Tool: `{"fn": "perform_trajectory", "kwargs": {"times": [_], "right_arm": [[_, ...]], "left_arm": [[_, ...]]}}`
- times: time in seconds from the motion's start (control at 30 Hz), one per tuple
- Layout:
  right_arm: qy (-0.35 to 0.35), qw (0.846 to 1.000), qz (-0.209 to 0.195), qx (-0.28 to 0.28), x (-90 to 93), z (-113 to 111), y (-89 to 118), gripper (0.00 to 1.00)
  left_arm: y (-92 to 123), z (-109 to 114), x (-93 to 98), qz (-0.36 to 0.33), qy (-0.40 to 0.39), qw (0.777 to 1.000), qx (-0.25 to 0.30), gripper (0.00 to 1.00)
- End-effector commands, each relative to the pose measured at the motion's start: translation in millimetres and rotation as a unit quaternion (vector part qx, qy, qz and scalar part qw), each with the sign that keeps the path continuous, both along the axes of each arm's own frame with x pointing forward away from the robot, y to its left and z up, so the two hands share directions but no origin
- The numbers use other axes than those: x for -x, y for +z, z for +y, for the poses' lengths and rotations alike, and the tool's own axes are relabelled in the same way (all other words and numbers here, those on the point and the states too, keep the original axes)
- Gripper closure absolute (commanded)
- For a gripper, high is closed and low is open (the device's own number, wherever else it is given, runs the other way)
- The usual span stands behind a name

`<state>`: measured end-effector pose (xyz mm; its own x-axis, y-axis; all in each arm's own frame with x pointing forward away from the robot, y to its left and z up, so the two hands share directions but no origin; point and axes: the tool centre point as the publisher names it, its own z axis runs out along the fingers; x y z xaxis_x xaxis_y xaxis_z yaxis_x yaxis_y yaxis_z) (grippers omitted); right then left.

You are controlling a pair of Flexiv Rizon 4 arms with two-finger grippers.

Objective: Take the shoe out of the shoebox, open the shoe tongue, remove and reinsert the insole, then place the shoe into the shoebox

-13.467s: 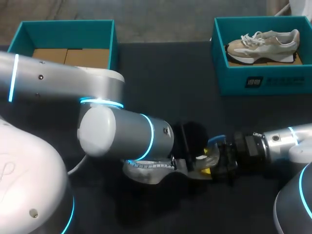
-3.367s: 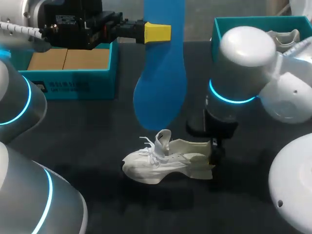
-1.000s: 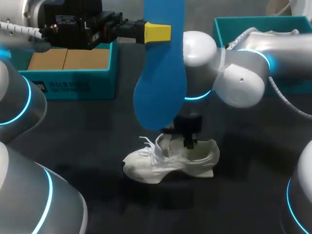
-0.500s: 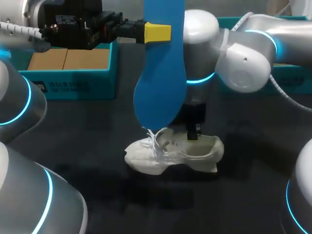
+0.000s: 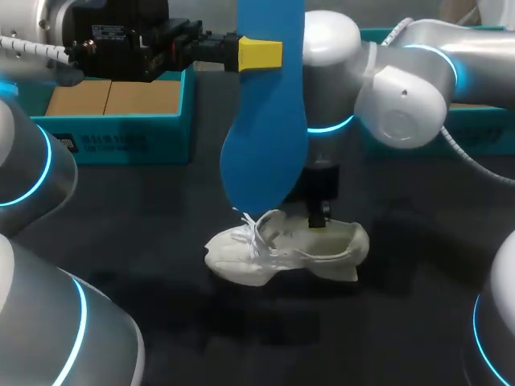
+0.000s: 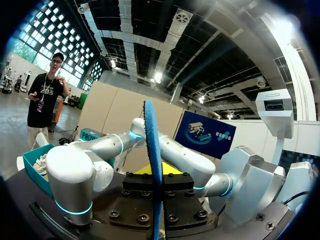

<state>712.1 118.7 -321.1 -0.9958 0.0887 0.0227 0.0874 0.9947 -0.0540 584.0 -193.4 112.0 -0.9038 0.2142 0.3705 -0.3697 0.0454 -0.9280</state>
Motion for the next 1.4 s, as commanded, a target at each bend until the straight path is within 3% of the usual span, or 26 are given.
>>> {"fn": "perform_trajectory", "kwargs": {"times": [0.03,0.27,0.37,0.5,0.6,1.13,1.17,1.2,1.27,1.4], "right_arm": [[-0.086,0.995,0.026,-0.049,2.2,-3.8,11.2,1.00],[-0.197,0.977,0.039,-0.078,16.3,-10.7,26.8,1.00],[-0.260,0.960,0.046,-0.093,22.2,-14.3,27.9,1.00],[-0.356,0.925,0.043,-0.128,30.6,-17.6,24.8,1.00],[-0.381,0.909,0.055,-0.162,40.3,-11.8,22.1,1.00],[-0.381,0.909,0.055,-0.162,40.3,-11.8,22.1,1.00],[-0.411,0.893,0.062,-0.172,37.4,-12.8,20.9,1.00],[-0.418,0.890,0.059,-0.173,37.9,-12.2,18.9,1.00],[-0.452,0.868,0.072,-0.191,38.8,-12.0,15.8,1.00],[-0.487,0.848,0.074,-0.196,40.0,-12.9,11.0,1.00]], "left_arm": [[-0.7,0.3,0.2,0.000,0.000,1.000,0.000,1.00],[-0.7,0.3,0.2,0.000,0.000,1.000,0.000,1.00],[-0.7,0.3,0.2,0.000,0.000,1.000,0.000,1.00],[-0.7,0.3,0.2,0.000,0.000,1.000,0.000,1.00],[-0.7,0.3,0.2,0.000,0.000,1.000,0.000,1.00],[-0.7,0.3,0.2,0.000,0.000,1.000,0.000,1.00],[-0.7,0.3,0.2,0.000,0.000,1.000,0.000,1.00],[-0.7,0.3,0.2,0.000,0.000,1.000,0.000,1.00],[-0.7,0.3,0.2,0.000,0.000,1.000,0.000,1.00],[-0.7,0.3,0.2,0.000,0.000,1.000,0.000,1.00]]}}
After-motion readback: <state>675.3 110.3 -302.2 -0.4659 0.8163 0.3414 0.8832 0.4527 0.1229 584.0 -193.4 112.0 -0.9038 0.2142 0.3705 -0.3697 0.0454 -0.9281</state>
